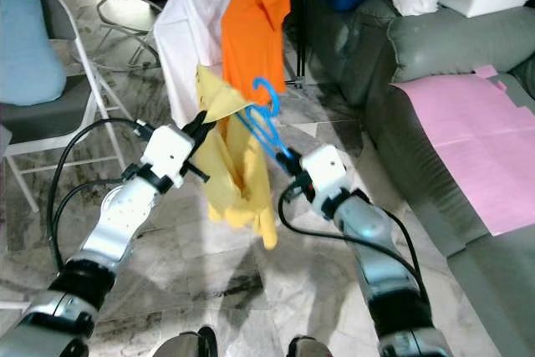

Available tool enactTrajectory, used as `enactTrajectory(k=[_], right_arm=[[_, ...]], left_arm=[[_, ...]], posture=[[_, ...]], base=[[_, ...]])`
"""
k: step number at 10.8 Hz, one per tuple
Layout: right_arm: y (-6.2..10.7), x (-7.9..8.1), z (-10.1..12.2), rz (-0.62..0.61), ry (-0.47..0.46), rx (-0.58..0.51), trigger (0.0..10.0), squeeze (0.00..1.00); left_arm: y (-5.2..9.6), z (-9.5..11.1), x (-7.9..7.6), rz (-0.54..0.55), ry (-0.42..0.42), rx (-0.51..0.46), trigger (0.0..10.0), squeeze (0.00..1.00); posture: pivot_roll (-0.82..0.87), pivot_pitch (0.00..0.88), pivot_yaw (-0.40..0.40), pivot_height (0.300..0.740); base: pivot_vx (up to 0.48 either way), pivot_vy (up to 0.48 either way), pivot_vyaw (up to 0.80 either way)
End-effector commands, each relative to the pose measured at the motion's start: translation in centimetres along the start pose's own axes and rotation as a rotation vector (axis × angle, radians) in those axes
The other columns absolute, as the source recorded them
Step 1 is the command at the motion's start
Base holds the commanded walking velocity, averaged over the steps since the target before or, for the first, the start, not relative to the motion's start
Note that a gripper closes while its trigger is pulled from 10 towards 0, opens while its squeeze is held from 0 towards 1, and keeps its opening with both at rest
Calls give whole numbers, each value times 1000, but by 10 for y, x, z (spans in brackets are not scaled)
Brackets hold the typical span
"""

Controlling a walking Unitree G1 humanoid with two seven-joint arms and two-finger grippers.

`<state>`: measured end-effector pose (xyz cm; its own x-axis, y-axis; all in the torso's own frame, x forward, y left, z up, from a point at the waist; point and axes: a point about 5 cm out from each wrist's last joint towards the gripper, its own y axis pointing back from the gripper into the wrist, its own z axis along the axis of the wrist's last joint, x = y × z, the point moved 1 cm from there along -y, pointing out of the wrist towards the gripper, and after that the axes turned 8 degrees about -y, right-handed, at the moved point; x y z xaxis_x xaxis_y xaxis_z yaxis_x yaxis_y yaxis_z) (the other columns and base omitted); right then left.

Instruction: Hang hanger

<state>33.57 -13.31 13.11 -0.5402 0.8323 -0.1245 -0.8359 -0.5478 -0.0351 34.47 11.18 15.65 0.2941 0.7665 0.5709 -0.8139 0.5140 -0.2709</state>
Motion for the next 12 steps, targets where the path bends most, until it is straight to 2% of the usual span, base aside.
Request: enactTrajectory(k=[1, 2, 5, 7, 8, 9, 10, 11, 12], right_arm=[[-4, -13, 12, -73, 0, -65, 10000, 0], [-10, -24, 17, -134, -16, -84, 10000, 0], [-16, -35, 32, -186, -49, -156, 10000, 0], [-18, -30, 34, -158, -49, -169, 10000, 0], [-22, -16, 21, -99, -81, -94, 10000, 0], [-23, 5, 2, 2, -82, 8, 10000, 0], [-19, 23, -9, 79, -83, 35, 10000, 0], [-16, 33, -15, 123, -121, 62, 10000, 0], [-9, 44, -31, 137, -121, 117, 10000, 0]], left_arm=[[7, -1, -4, -22, 11, 9, 0, 0], [14, -6, -11, -35, 27, 39, 0, 0], [24, -14, -25, -77, 53, 88, 0, 0], [21, -9, -33, -97, 77, 78, 0, 0], [12, 2, -39, -112, 107, 24, 0, 0], [6, 7, -40, -115, 108, 6, 0, 0], [0, 11, -40, -107, 111, -14, 0, 0], [-3, 13, -40, -100, 112, -22, 0, 0], [-6, 19, -38, -86, 119, -45, 0, 0]], posture=[[-70, 153, 33, 740], [-71, 153, 30, 740], [-76, 151, 27, 740], [-88, 152, 27, 740], [-95, 152, 24, 740], [-95, 152, 24, 740], [-100, 154, 22, 740], [-103, 155, 21, 740], [-108, 154, 22, 740]], base=[[0, 0, 0], [0, 0, 0], [0, 0, 0], [0, 0, 0], [0, 0, 0], [0, 0, 0], [0, 0, 0], [0, 0, 0], [0, 0, 0]])
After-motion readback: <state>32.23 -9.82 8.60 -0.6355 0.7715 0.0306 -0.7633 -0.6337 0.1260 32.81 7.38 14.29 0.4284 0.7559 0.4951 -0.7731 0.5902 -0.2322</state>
